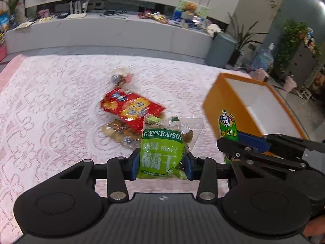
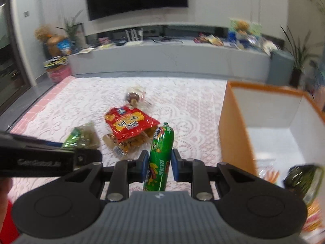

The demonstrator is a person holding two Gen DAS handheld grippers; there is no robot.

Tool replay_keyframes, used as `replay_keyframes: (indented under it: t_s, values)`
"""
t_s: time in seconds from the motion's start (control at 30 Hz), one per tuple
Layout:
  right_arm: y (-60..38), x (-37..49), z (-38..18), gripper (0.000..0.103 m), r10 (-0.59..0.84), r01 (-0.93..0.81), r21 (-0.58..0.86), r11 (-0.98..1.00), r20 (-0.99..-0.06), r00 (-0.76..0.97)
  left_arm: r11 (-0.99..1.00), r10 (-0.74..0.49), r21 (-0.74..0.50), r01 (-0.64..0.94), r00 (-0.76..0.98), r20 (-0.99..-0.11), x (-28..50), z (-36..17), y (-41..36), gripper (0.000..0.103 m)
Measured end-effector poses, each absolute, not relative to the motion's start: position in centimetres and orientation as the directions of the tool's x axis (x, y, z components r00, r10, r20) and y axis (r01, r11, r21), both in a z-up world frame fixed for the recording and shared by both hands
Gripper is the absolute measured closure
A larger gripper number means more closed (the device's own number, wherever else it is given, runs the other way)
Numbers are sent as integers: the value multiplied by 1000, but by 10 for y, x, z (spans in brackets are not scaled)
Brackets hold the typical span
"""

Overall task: Organize snacks
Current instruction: 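Carry the raisin packet and sausage stick over the orange box with both tools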

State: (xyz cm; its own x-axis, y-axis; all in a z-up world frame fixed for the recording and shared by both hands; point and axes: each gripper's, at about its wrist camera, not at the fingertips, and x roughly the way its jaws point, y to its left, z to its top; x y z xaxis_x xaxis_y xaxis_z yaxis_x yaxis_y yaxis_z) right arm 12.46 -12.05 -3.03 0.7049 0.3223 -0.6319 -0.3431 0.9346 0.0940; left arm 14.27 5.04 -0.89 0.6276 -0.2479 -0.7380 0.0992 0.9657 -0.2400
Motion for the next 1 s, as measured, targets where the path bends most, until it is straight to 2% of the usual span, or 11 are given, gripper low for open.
replay_keyframes:
  t_s: [0.17, 0.4, 0.7, 1.0]
  values:
    - [-147, 112, -2, 81, 348, -420, 35, 907, -624, 700, 952, -305, -248, 180, 631, -713, 145, 9, 20, 56]
    - [-192, 104, 20, 81, 285, -447, -114, 887, -628, 724, 915, -400, -260, 308, 615, -680, 164, 29, -31, 56]
    - [-250, 123, 14, 81, 186, -437, -221, 872, -676, 713, 841, -491, -216, 496, 531, -691, 198, 32, -110, 56]
    - [-282, 149, -4, 81, 189, -482, -242, 842, -705, 684, 791, -506, -174, 586, 467, -725, 228, 8, -155, 56]
